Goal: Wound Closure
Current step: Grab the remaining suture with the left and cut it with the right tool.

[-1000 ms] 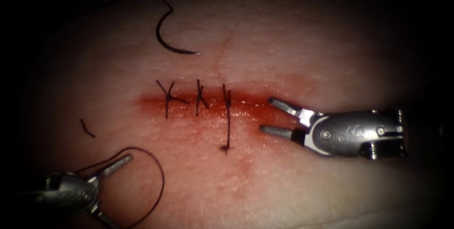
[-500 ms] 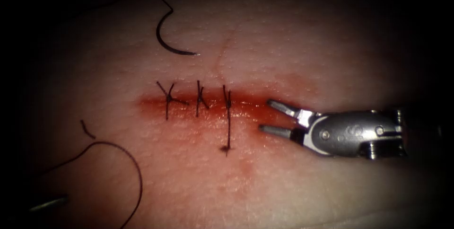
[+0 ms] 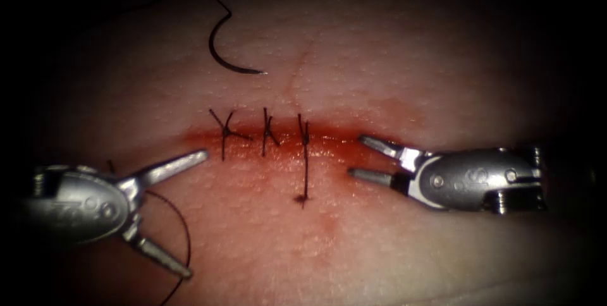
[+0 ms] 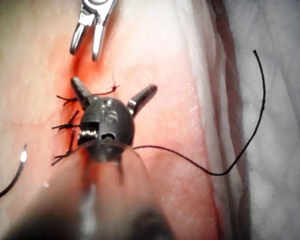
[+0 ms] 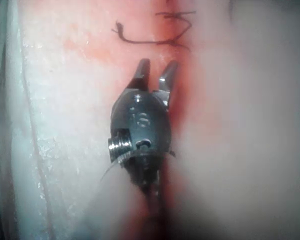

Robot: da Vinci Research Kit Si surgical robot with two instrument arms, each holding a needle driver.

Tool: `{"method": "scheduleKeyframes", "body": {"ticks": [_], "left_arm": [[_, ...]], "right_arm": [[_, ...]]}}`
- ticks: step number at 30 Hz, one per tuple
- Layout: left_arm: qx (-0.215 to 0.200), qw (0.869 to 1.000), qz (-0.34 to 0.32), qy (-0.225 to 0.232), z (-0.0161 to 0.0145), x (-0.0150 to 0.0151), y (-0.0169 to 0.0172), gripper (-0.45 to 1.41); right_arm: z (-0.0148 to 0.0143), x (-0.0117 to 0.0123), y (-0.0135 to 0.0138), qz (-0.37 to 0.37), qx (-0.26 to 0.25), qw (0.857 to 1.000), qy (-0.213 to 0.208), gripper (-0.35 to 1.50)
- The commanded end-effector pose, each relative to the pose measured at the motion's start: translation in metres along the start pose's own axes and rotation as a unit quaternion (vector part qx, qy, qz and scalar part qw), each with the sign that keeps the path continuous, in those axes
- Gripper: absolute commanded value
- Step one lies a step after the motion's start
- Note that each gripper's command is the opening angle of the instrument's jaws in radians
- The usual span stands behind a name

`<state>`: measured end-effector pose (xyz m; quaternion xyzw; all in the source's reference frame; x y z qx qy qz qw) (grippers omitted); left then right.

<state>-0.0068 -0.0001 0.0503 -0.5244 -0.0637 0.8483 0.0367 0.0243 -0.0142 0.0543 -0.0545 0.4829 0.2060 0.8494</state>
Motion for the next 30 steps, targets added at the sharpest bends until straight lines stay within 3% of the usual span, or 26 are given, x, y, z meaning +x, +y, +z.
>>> {"method": "scheduleKeyframes", "body": {"ticks": [1, 3, 5, 7, 16, 22, 30], "left_arm": [[0.006, 1.0, -0.001, -0.006, 0.0013, -0.0004, -0.0002, 0.81], [0.022, 0.999, -0.004, -0.024, 0.0031, -0.0008, -0.0008, 0.78], [0.022, 0.999, -0.002, -0.039, 0.0048, -0.0019, -0.0014, 0.56], [0.021, 0.999, -0.003, -0.047, 0.0057, -0.0026, -0.0019, 0.47], [0.037, 0.996, -0.064, -0.05, 0.0079, -0.0055, -0.0022, 0.47], [0.035, 0.994, -0.096, -0.047, 0.0093, -0.007, -0.0004, 0.46], [0.028, 0.994, -0.09, -0.059, 0.0109, -0.0085, -0.0002, 0.2]], "right_arm": [[0.0006, 0.0, -0.0002, 0.001, 0.001, 1.0, 0.001, 0.12], [0.0005, 0.0003, -0.0003, 0.002, 0.002, 1.0, 0.001, 0.12], [0.0002, 0.0006, -0.0004, 0.003, 0.005, 1.0, 0.002, 0.14], [-0.0001, 0.0009, -0.0005, 0.004, 0.007, 1.0, 0.003, 0.14], [-0.0008, 0.001, -0.0004, 0.004, 0.011, 1.0, 0.004, 0.09], [-0.0007, 0.0011, -0.0004, 0.004, 0.011, 1.0, 0.004, 0.09], [-0.0006, 0.001, -0.0004, 0.004, 0.01, 1.0, 0.004, 0.07]]}}
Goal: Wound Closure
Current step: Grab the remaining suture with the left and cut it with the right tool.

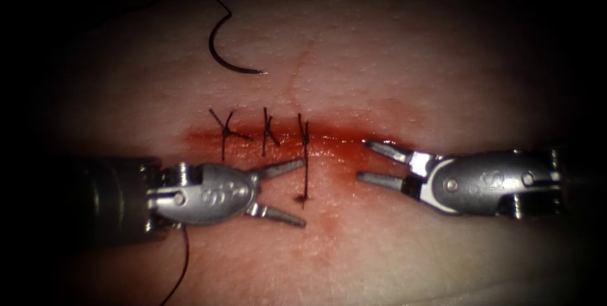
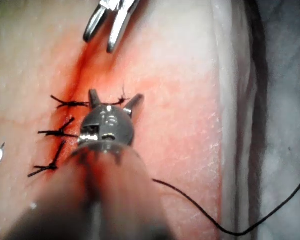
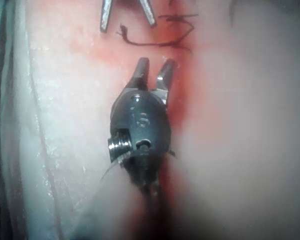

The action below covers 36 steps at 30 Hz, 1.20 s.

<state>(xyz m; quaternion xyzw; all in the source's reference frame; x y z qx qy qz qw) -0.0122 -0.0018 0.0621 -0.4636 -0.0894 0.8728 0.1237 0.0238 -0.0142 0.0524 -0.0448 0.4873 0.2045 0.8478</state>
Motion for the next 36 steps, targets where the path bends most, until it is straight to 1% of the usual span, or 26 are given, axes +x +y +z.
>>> {"method": "scheduleKeyframes", "body": {"ticks": [1, 2, 4, 6, 10, 14, 17, 18, 19, 22, 26, 27, 29, 30, 33, 36], "left_arm": [[0.0, 1.0, 0.001, 0.001, 0.0008, -0.0002, -0.0002, 0.17], [0.0, 1.0, 0.002, 0.0, 0.0009, -0.0004, -0.0002, 0.0], [-0.001, 1.0, 0.003, -0.003, 0.001, -0.0006, -0.0001, -0.11], [-0.004, 1.0, 0.006, -0.011, 0.0015, -0.001, 0.0002, -0.45], [-0.015, 1.0, 0.011, -0.024, 0.0015, -0.0019, 0.0002, -0.45], [-0.019, 1.0, 0.007, -0.022, 0.0007, -0.002, -0.0004, -0.45], [-0.012, 1.0, 0.011, -0.002, -0.0005, -0.0014, -0.0013, -0.45], [-0.004, 1.0, 0.016, 0.016, -0.0013, -0.0009, -0.0019, -0.45], [0.001, 1.0, 0.017, 0.021, -0.0016, -0.0007, -0.0021, -0.45], [0.009, 0.999, 0.019, 0.026, -0.0024, -0.0003, -0.0024, -0.45], [0.011, 0.999, 0.023, 0.028, -0.0026, -0.0001, -0.0023, -0.45], [0.013, 0.999, 0.025, 0.03, -0.0026, 0.0, -0.0024, -0.45], [0.018, 0.999, 0.026, 0.037, -0.0026, 0.0002, -0.0025, -0.45], [0.019, 0.999, 0.025, 0.038, -0.0026, 0.0003, -0.0026, -0.45], [0.021, 0.999, 0.027, 0.04, -0.0028, 0.0005, -0.0026, -0.45], [0.023, 0.998, 0.028, 0.042, -0.003, 0.0008, -0.0025, -0.45]], "right_arm": [[0.0008, -0.0003, -0.0003, 0.0, 0.001, 1.0, 0.001, 0.07], [0.0008, -0.0003, -0.0004, 0.0, 0.001, 1.0, 0.001, 0.07], [0.0008, -0.0003, -0.0004, 0.0, 0.001, 1.0, 0.001, 0.07], [0.0009, -0.0002, -0.0004, 0.0, 0.0, 1.0, 0.001, 0.07], [0.0011, -0.0001, -0.0006, 0.003, -0.002, 1.0, 0.002, 0.09], [0.0017, -0.0002, -0.001, 0.002, 0.008, 1.0, 0.001, 0.09], [0.0023, -0.0002, -0.0015, -0.001, 0.02, 1.0, 0.004, 0.09], [0.0026, -0.0003, -0.0018, -0.005, 0.025, 1.0, 0.0, 0.09], [0.0029, -0.0003, -0.002, -0.006, 0.029, 1.0, -0.001, 0.09], [0.0033, -0.0004, -0.0023, -0.008, 0.032, 0.999, -0.001, 0.09], [0.004, -0.0004, -0.0027, -0.02, 0.034, 0.999, -0.006, 0.1], [0.0043, -0.0003, -0.0028, -0.031, 0.034, 0.999, -0.006, 0.17], [0.0052, -0.0001, -0.0029, -0.045, 0.03, 0.999, -0.008, 0.59], [0.0057, 0.0, -0.0027, -0.056, 0.021, 0.998, -0.009, 0.89], [0.0066, 0.0, -0.0024, -0.067, 0.004, 0.998, -0.005, 1.08], [0.0076, 0.0, -0.0021, -0.081, -0.007, 0.997, -0.005, 1.13]]}}
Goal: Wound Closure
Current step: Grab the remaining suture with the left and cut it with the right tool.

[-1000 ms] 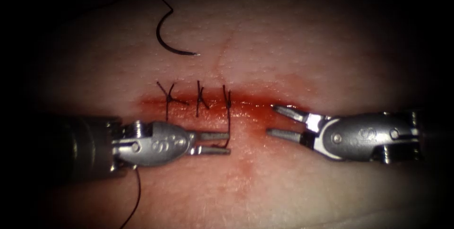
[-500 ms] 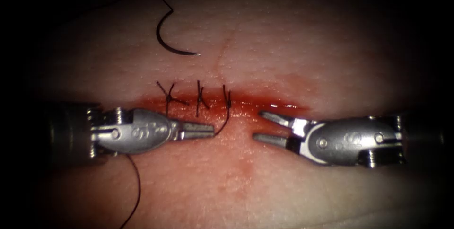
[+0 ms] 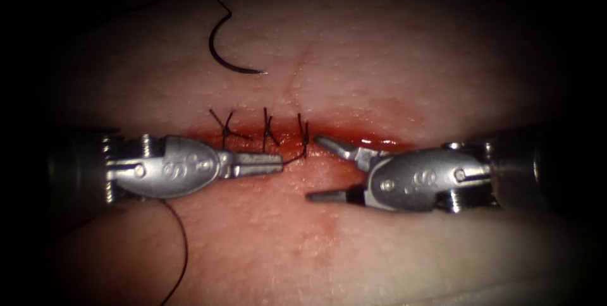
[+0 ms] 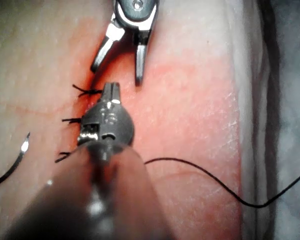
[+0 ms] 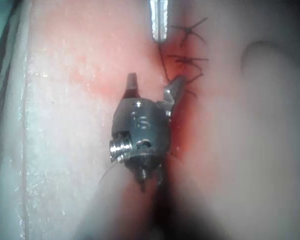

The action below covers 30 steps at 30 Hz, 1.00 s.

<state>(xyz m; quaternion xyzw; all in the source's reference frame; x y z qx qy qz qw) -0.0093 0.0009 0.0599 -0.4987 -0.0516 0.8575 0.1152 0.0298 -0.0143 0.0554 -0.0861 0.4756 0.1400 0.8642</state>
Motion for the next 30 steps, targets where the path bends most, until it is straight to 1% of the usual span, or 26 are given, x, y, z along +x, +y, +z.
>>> {"method": "scheduleKeyframes", "body": {"ticks": [1, 6, 8, 11, 16, 20, 21, 24, 30], "left_arm": [[0.0, 1.0, 0.002, 0.0, 0.0007, -0.0001, 0.0, -0.45], [0.002, 1.0, 0.003, 0.002, 0.0008, 0.0005, 0.0003, -0.45], [0.001, 1.0, 0.002, 0.005, 0.0008, 0.0006, 0.0004, -0.45], [-0.001, 1.0, 0.002, 0.007, 0.0008, 0.0007, 0.0004, -0.45], [-0.003, 1.0, 0.002, 0.009, 0.0008, 0.0008, 0.0005, -0.45], [-0.006, 1.0, 0.005, 0.012, 0.001, 0.0012, 0.0009, -0.45], [-0.006, 1.0, 0.006, 0.013, 0.0012, 0.0012, 0.0011, -0.45], [-0.007, 1.0, 0.007, 0.014, 0.0013, 0.0013, 0.0012, -0.45], [-0.006, 1.0, 0.007, 0.014, 0.0012, 0.0016, 0.0015, -0.45]], "right_arm": [[0.0017, -0.0001, -0.0001, -0.005, -0.004, 1.0, 0.001, 1.15], [0.0035, -0.0003, -0.0004, -0.018, -0.017, 1.0, 0.002, 1.16], [0.004, -0.0005, -0.0004, -0.019, -0.022, 1.0, 0.011, 1.15], [0.0047, -0.0006, -0.0004, -0.019, -0.024, 0.999, 0.024, 1.06], [0.0057, -0.0004, -0.0007, -0.024, -0.031, 0.998, 0.042, 1.06], [0.0063, 0.0003, -0.0011, -0.027, -0.037, 0.997, 0.057, 1.03], [0.0067, 0.0008, -0.0013, -0.032, -0.039, 0.997, 0.057, 1.03], [0.0072, 0.0011, -0.0014, -0.034, -0.043, 0.997, 0.059, 1.03], [0.0078, 0.0008, -0.001, -0.04, -0.044, 0.996, 0.063, 1.01]]}}
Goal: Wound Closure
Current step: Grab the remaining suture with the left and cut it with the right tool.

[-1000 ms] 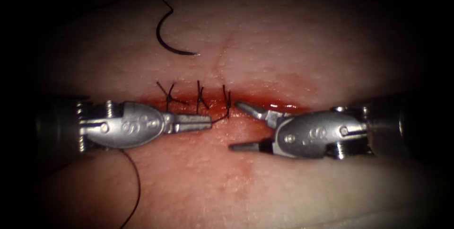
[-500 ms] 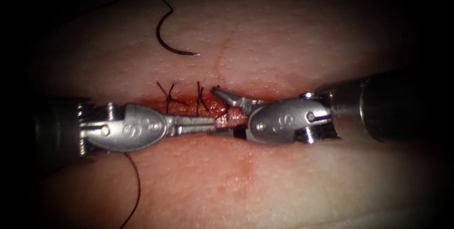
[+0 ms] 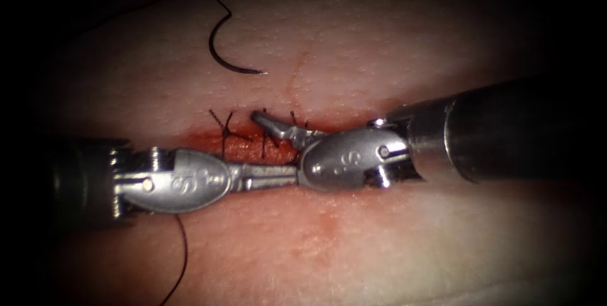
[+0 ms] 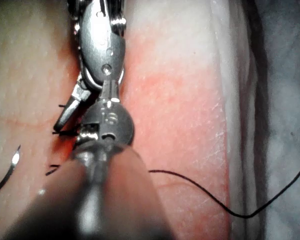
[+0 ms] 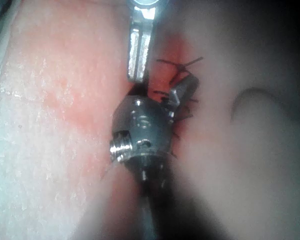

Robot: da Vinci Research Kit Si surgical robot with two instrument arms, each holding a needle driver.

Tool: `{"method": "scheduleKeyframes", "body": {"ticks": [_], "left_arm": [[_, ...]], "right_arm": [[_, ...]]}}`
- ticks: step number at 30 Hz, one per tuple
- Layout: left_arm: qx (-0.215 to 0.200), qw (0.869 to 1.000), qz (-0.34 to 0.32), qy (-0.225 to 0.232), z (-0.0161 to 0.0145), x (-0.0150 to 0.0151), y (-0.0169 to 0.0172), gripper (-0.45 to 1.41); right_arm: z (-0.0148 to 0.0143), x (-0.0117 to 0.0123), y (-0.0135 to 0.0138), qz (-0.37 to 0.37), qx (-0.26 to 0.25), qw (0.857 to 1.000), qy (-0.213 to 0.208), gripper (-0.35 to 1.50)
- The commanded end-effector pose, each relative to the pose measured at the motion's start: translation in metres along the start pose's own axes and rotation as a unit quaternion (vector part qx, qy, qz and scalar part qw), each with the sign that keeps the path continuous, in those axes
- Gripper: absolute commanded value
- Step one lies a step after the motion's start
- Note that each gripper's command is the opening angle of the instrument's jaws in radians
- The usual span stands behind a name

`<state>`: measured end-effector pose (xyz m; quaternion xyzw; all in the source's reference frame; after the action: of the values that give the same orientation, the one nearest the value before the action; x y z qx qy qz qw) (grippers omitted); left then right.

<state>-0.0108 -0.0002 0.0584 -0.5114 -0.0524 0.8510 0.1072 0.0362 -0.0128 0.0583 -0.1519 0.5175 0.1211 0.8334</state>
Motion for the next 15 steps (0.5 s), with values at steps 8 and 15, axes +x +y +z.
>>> {"method": "scheduleKeyframes", "body": {"ticks": [8, 15], "left_arm": [[-0.001, 1.0, 0.001, 0.002, 0.0008, 0.0, 0.0002, -0.45], [-0.001, 1.0, 0.001, 0.002, 0.0008, 0.0, 0.0003, -0.45]], "right_arm": [[0.0007, -0.0003, -0.0006, -0.005, 0.008, 1.0, 0.012, -0.01], [0.0007, -0.0003, -0.0006, -0.005, 0.027, 0.999, 0.028, -0.35]]}}
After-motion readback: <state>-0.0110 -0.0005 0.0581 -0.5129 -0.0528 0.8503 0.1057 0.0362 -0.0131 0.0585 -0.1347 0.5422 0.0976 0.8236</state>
